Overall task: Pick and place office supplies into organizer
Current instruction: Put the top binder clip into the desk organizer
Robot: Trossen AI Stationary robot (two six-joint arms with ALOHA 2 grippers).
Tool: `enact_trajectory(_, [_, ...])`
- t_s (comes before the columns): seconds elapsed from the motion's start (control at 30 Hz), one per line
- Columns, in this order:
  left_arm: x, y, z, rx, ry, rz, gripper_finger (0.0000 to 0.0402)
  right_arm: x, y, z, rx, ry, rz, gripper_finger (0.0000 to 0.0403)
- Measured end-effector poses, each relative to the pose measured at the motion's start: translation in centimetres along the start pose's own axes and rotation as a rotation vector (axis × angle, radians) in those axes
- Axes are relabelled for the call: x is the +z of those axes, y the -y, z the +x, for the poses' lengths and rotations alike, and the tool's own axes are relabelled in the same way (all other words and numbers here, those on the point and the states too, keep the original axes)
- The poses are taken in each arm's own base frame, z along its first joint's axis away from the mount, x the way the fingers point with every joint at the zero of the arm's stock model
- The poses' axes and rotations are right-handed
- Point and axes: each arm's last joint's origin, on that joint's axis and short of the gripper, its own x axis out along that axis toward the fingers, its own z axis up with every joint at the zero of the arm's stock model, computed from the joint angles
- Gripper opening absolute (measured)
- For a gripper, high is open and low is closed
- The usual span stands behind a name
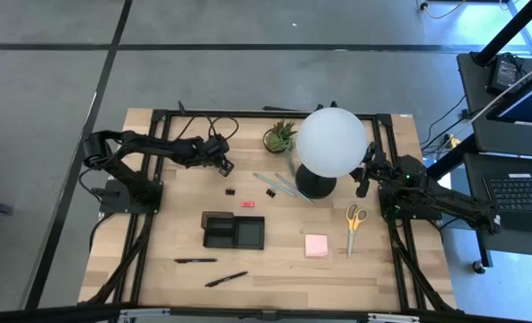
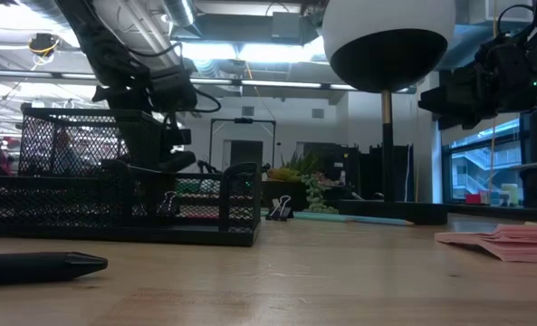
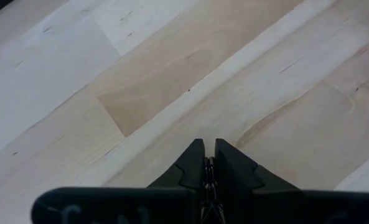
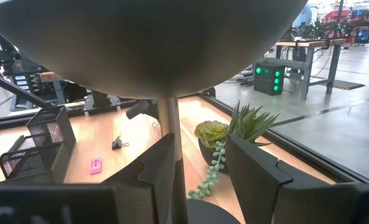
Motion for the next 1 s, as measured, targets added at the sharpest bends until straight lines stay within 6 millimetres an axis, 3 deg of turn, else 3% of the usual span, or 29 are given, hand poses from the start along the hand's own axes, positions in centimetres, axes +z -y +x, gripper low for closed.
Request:
enact_trajectory(0.2, [0.6, 0.0, -1.4, -0.038, 0.063, -0.001, 0.0022, 0.0, 0.0, 0.0, 0.000, 0.000, 0.000, 0.0145])
enact_trajectory(0.37, [1.3, 0.5, -4.2, -0.141, 0.158, 0.006, 0.0022, 0.0, 0.0, 0.0, 0.000, 0.000, 0.000, 0.0145])
enact_trajectory(0.67, [1.1, 2.2, -11.5, -0.569, 0.330, 0.108, 0.0022, 0.0, 0.0, 0.0, 0.000, 0.000, 0.000, 0.0145])
enact_trajectory(1.0, [-2.2, 6.2, -18.6, -1.029, 0.525, 0.393, 0.0022, 0.0, 0.0, 0.0, 0.000, 0.000, 0.001, 0.0145])
